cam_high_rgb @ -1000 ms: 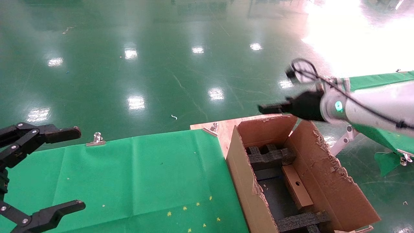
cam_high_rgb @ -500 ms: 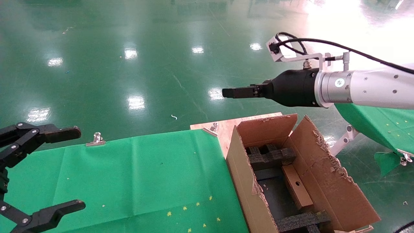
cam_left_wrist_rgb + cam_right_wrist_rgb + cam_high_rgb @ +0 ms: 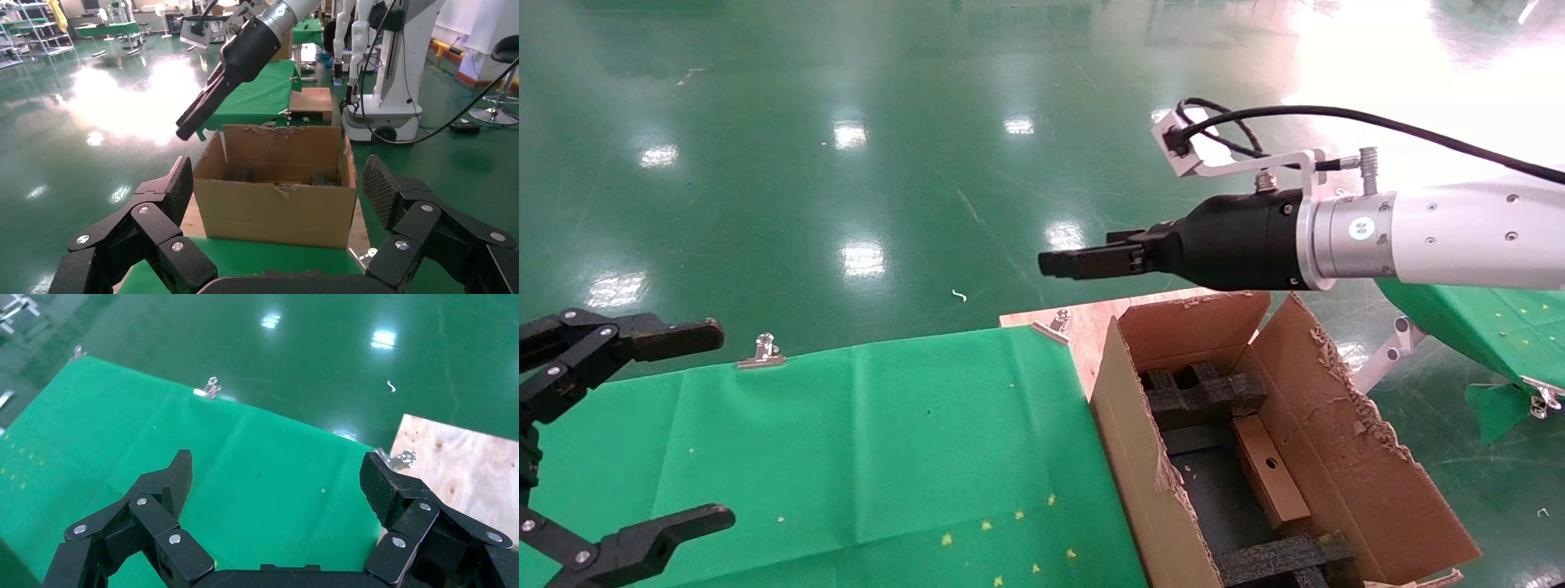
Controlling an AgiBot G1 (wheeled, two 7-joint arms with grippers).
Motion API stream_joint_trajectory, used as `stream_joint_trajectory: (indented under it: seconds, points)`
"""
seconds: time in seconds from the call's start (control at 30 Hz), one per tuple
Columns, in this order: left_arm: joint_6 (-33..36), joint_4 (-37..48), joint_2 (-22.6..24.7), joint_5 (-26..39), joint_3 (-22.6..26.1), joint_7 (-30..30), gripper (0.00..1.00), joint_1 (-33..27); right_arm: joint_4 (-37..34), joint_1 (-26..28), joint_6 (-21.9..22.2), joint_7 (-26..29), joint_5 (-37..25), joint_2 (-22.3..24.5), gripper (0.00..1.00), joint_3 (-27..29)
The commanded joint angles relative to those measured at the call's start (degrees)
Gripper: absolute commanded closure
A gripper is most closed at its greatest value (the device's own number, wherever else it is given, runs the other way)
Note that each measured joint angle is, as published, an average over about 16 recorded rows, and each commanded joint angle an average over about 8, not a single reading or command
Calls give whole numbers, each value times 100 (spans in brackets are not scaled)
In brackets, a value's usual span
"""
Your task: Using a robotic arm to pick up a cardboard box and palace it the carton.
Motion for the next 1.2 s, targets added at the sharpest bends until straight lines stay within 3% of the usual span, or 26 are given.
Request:
stream_joint_trajectory:
  seconds: [0.03, 1.2]
  points:
    - [0, 0, 0, 0, 1, 0, 0, 0, -16, -164, -153, -245, 113, -25, 0, 229]
    - [-3, 1, -4, -6, 10, 5, 0, -3, -291, -3051, -2855, -4552, 2106, -459, 0, 4272]
